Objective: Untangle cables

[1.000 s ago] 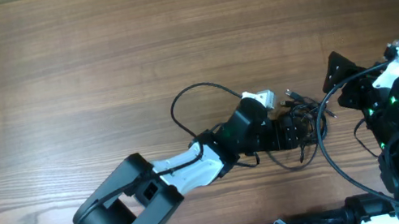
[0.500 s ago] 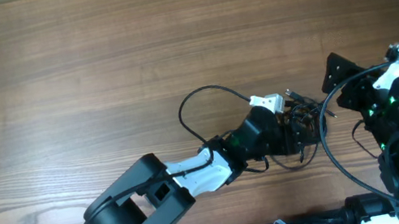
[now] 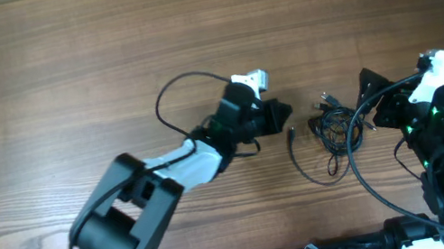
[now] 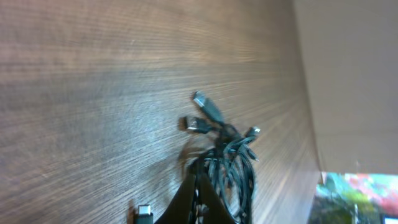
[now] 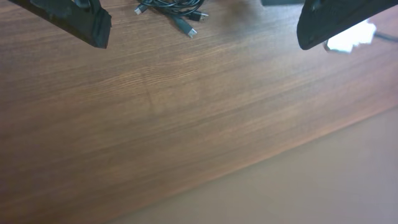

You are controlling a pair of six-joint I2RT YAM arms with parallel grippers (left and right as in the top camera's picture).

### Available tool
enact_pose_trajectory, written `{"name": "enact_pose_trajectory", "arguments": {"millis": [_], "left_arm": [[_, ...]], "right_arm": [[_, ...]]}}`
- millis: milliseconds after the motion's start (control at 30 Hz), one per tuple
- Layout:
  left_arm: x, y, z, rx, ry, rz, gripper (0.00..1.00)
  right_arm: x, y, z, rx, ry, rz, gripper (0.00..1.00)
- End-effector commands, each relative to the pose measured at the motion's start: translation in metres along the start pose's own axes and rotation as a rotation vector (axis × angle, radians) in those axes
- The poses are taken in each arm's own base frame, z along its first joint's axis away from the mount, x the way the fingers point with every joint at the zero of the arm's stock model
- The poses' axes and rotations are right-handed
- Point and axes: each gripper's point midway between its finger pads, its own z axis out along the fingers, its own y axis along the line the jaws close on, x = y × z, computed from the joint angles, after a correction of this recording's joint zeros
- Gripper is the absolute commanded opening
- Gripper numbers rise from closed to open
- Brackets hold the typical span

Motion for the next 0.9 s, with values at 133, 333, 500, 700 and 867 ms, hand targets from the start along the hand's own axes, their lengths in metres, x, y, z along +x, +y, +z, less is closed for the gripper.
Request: {"name": "enact_pose_trajectory", "arguments": {"millis": [133, 333, 500, 700, 867], "left_arm": [[0.005, -0.04, -0.032, 0.175, 0.143, -0.013, 0.51], [0.058, -0.057, -0.011, 0.076, 0.214, -0.181, 1.0], [0.073, -0.046, 0.003, 0.004, 0.2, -0.236, 1.0], [0.071, -0.036, 0.044, -0.011, 0.194, -0.225, 1.0], [0.076, -0.024, 0.054, -0.043, 0.2, -0.233, 0.92]], "right_arm": [[-0.005, 0.01, -0.003, -0.052, -0.011, -0.068, 1.0], [-0.004, 0.012, -0.003, -0.063, -0.007, -0.067, 1.0], [-0.004, 0.012, -0.003, -0.062, -0.006, -0.067, 1.0], [-0.004, 0.012, -0.003, -0.062, -0.005, -0.067, 1.0], [-0.003, 0.011, -0.003, -0.061, -0.003, -0.067, 1.0]]}}
